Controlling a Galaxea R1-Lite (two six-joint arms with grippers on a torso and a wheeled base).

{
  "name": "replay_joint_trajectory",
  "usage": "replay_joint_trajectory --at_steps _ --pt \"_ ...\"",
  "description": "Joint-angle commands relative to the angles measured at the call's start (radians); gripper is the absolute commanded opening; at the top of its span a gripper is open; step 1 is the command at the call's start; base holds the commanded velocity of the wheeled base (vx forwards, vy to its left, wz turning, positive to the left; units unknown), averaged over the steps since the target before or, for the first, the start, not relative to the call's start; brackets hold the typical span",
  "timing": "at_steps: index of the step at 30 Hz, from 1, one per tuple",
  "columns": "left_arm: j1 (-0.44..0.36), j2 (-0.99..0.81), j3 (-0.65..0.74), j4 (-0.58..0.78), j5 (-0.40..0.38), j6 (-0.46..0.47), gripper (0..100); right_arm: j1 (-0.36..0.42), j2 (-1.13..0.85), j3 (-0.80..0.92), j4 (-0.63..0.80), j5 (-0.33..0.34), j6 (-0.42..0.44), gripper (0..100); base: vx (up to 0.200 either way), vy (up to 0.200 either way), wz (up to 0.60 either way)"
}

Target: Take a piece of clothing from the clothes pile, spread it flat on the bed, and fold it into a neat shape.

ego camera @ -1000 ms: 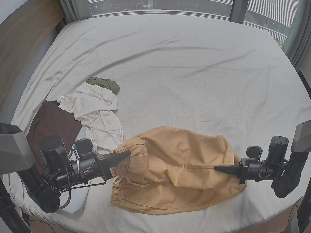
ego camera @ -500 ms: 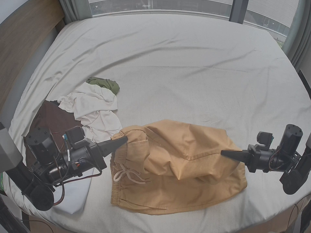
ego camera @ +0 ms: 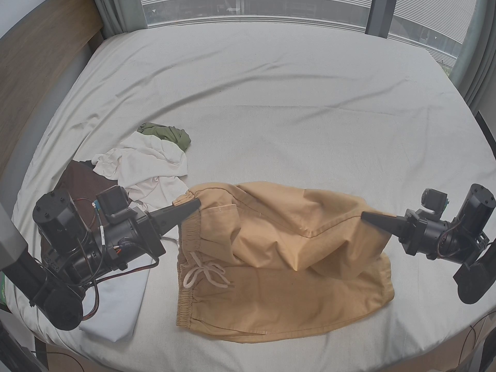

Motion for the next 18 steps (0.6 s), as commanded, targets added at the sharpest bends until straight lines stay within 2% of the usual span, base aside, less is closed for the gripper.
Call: replay_joint_trajectory --at_steps 1,6,9,18 --pt "-0.002 -0.012 0.01 -0.003 0.001 0.004 0 0.002 -0.041 -0.015 -0.001 -0.002 0.013 0 0.0 0.0 0.0" --pt "0.014 -0.017 0.002 -0.003 0.004 0.012 0 0.002 -0.061 -0.028 -0.001 -0.008 0.025 0 0.0 0.0 0.0" --pt "0.044 -0.02 -0.018 -0.003 0.004 0.011 0 0.002 -0.063 -0.04 -0.001 -0.049 0.032 0 0.0 0.0 0.0" --pt "0.09 -0.037 -0.032 -0.003 0.001 0.009 0 -0.011 -0.064 -0.058 -0.001 -0.057 0.042 0 0.0 0.0 0.0"
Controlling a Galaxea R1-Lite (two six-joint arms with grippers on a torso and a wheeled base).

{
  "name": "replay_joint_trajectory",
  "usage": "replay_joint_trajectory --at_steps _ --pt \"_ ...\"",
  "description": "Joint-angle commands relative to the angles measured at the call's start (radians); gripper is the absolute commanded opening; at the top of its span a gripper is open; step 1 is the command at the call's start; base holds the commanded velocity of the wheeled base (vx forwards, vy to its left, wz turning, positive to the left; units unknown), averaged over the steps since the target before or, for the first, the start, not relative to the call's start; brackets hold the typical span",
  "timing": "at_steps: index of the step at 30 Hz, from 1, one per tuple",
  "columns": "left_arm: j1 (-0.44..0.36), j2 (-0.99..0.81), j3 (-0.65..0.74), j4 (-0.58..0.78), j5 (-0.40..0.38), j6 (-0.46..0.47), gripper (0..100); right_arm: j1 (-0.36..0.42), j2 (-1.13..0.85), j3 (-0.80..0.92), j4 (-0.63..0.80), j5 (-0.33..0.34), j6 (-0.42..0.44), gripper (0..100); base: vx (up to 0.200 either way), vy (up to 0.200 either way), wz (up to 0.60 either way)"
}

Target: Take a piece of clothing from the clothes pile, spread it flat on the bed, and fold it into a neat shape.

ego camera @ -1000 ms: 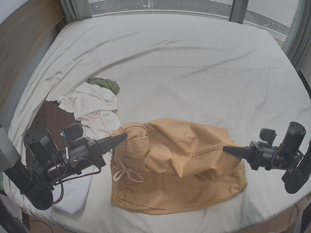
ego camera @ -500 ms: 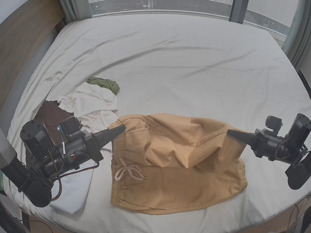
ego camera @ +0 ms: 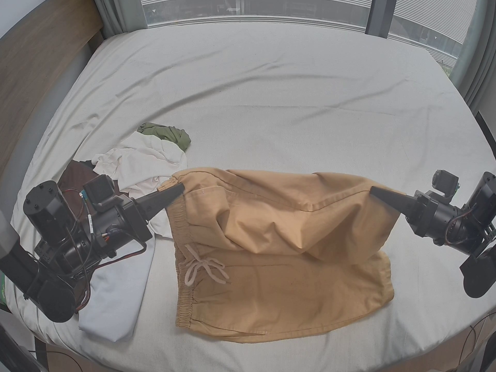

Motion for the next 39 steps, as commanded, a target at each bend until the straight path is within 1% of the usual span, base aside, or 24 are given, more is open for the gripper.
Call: replay_joint_trajectory --at_steps 1,8,12,15,24,32,39 --pt "0.015 -0.011 -0.003 -0.002 -0.001 -0.001 0 -0.01 -0.003 -0.012 -0.001 -0.002 0.007 0 0.0 0.0 0.0" --pt "0.019 -0.02 0.005 -0.002 -0.001 -0.002 0 -0.051 -0.001 -0.032 -0.001 0.0 0.033 0 0.0 0.0 0.0" --pt "0.045 -0.019 0.005 -0.002 -0.004 -0.002 0 -0.083 -0.003 -0.045 -0.001 0.001 0.065 0 0.0 0.0 0.0" --pt "0.053 -0.017 0.006 -0.002 -0.004 -0.001 0 -0.096 -0.004 -0.052 -0.001 0.001 0.073 0 0.0 0.0 0.0" --pt "0.087 -0.017 -0.005 -0.001 -0.015 0.01 0 -0.099 -0.018 -0.05 -0.001 0.003 0.075 0 0.0 0.0 0.0" --pt "0.153 -0.019 -0.04 -0.001 -0.022 0.007 0 -0.097 -0.017 -0.045 -0.001 0.003 0.073 0 0.0 0.0 0.0" --pt "0.165 -0.014 -0.042 -0.001 -0.022 0.009 0 -0.097 -0.015 -0.049 -0.001 0.003 0.073 0 0.0 0.0 0.0"
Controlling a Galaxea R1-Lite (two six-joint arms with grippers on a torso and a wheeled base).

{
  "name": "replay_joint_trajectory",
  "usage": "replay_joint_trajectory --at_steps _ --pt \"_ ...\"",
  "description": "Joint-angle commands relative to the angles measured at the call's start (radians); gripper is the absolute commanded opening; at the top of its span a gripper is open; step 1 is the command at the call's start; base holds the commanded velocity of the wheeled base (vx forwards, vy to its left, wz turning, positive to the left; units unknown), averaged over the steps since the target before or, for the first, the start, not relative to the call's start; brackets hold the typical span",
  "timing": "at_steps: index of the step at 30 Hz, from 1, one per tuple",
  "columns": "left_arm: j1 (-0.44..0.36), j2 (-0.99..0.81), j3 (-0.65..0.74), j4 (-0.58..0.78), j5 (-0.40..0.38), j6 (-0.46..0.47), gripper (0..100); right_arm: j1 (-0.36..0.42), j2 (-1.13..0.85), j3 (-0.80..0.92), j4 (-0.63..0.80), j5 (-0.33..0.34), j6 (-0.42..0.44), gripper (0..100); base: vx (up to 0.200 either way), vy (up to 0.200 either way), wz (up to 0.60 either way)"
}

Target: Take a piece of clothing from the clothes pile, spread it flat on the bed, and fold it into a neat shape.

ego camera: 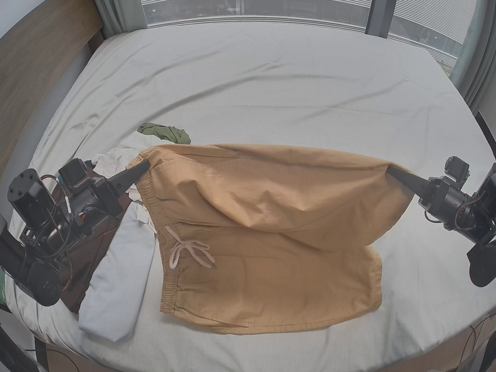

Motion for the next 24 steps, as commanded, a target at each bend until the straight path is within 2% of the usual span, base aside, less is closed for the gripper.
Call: replay_joint_trajectory --at_steps 1,11,24 --pt "-0.001 0.007 0.006 -0.001 0.001 0.001 0 -0.002 0.001 -0.004 -0.001 0.0 0.0 0 0.0 0.0 0.0" --pt "-0.01 0.017 0.008 -0.001 0.002 0.029 0 -0.048 -0.004 -0.015 -0.001 0.006 -0.001 0 0.0 0.0 0.0" --pt "0.04 0.014 0.014 -0.002 -0.048 0.03 0 -0.077 -0.007 -0.01 -0.001 0.007 -0.008 0 0.0 0.0 0.0"
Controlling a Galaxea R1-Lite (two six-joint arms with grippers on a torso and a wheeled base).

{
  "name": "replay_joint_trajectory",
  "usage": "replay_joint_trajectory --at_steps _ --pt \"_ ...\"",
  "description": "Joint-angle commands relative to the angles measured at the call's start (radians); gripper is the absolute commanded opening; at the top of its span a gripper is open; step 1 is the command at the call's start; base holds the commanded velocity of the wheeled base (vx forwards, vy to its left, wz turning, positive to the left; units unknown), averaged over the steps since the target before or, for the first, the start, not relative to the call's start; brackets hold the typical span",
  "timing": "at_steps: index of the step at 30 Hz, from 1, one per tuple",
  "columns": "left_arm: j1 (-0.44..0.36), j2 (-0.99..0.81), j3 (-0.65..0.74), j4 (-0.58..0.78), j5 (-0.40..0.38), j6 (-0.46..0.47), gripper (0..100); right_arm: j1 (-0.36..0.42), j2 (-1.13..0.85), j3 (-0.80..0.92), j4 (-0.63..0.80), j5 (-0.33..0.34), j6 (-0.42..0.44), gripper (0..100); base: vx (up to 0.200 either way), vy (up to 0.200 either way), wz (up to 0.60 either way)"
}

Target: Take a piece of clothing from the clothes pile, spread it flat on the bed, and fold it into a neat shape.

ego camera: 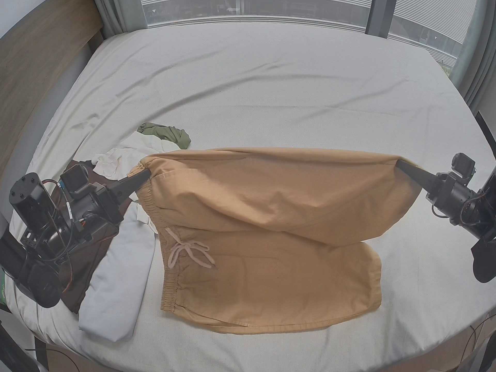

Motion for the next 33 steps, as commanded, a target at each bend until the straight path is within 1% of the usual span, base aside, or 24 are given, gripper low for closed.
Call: replay_joint_trajectory --at_steps 1,13,17,23,27,30,33 --pt "0.021 0.001 -0.007 -0.002 0.0 -0.002 0 -0.012 0.001 0.001 -0.001 0.001 0.0 0 0.0 0.0 0.0" --pt "0.024 0.003 -0.007 -0.001 -0.002 -0.003 0 -0.031 0.001 0.001 -0.001 0.003 -0.003 0 0.0 0.0 0.0" --pt "0.024 0.005 -0.007 -0.001 0.0 -0.003 0 -0.041 0.001 -0.001 -0.001 0.017 -0.003 0 0.0 0.0 0.0" --pt "0.025 0.005 -0.004 -0.001 0.0 -0.003 0 -0.025 -0.05 -0.002 0.001 0.021 -0.002 0 0.0 0.0 0.0" --pt "0.022 0.003 -0.002 -0.001 0.0 -0.002 0 0.023 -0.079 0.007 0.001 0.018 -0.002 0 0.0 0.0 0.0" --pt "0.017 -0.002 -0.001 -0.001 0.0 -0.002 0 0.041 -0.079 0.01 0.001 0.017 -0.005 0 0.0 0.0 0.0" --pt "0.021 -0.002 -0.004 -0.001 0.0 -0.002 0 0.035 -0.076 0.01 0.001 0.017 -0.006 0 0.0 0.0 0.0"
